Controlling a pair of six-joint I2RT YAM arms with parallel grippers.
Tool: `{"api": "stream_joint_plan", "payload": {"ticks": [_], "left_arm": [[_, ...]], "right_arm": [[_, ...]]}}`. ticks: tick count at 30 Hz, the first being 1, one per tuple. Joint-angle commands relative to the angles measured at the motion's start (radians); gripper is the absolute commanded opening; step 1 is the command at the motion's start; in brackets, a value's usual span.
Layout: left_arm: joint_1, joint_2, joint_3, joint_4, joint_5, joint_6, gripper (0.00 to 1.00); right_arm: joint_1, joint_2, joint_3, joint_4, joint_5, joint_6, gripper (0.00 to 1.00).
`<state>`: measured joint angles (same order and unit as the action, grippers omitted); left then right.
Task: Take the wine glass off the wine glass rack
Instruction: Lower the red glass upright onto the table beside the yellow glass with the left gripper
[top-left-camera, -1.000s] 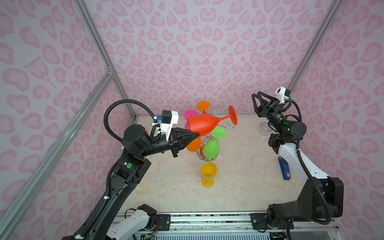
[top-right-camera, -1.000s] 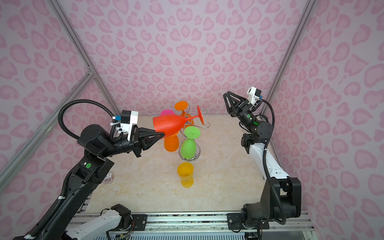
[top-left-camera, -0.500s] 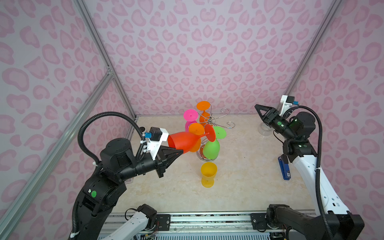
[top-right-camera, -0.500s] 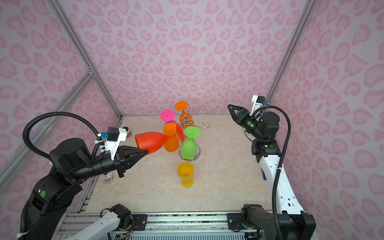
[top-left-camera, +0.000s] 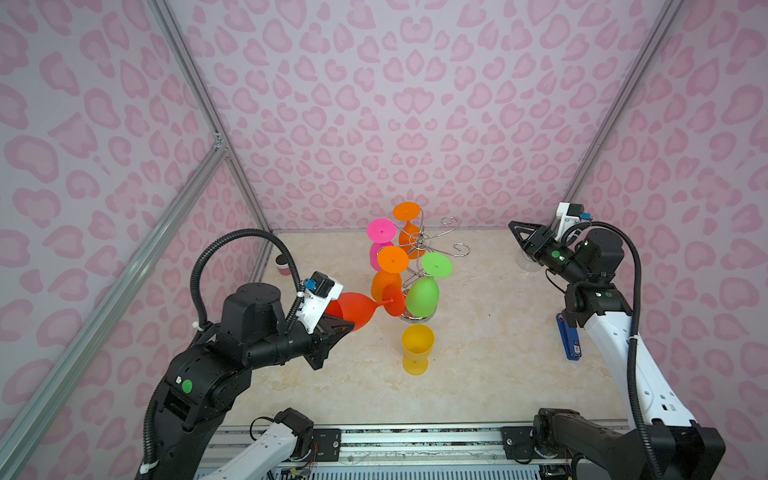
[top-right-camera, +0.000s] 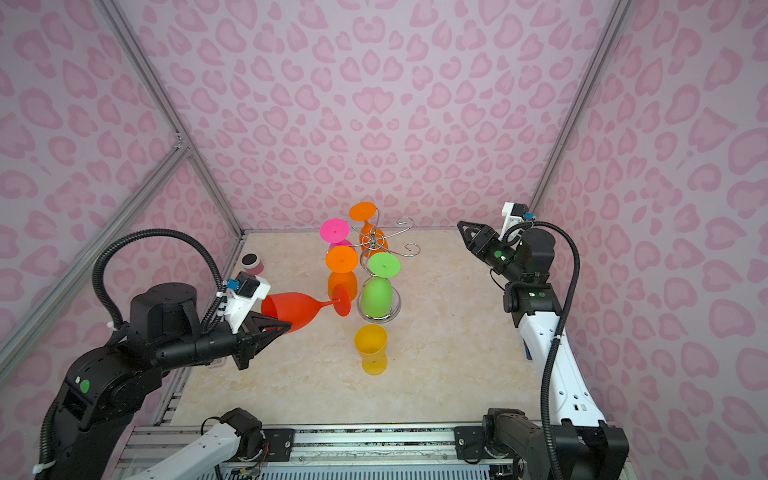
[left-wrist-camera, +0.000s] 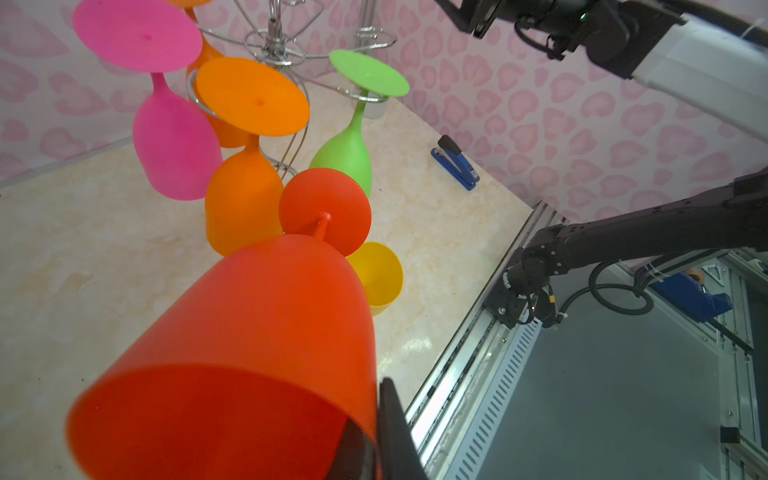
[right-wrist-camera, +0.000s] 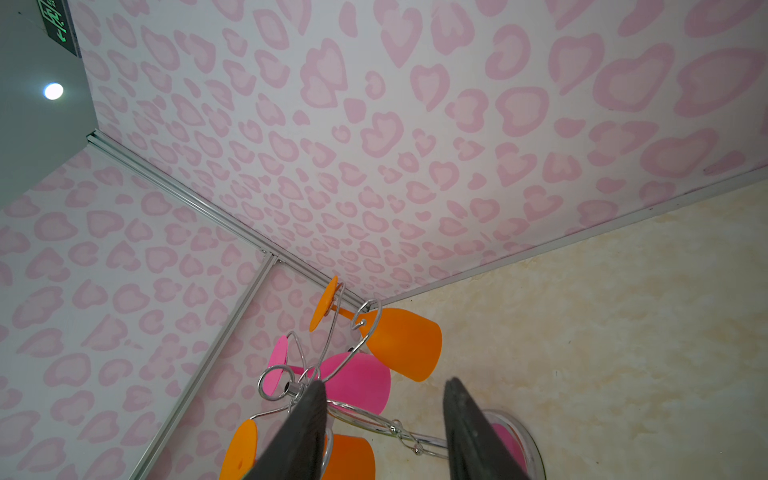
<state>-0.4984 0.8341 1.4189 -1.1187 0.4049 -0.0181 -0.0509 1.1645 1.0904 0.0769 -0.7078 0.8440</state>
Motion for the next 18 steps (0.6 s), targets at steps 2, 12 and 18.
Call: {"api": "stream_joint_plan", "payload": {"ticks": [2,12,18], "left_arm": [[-0.004,0.030,-0.032,-0.058,-0.098,0.035,0.01],[-0.167,0.195,-0.144,-0.062,-0.278,0.007,0.01],[-0.264,0.344,-0.156,-0.062,-0.401,-0.038,0.01]], "right_arm": [[-0.003,0.007,-0.003,-0.010,0.002,-0.029,0.46],[-0.005,0.021,-0.016,-0.043,0.022,-0.060,0.47],[-0.005,0.029,-0.017,-0.061,0.039,-0.082,0.46]]}}
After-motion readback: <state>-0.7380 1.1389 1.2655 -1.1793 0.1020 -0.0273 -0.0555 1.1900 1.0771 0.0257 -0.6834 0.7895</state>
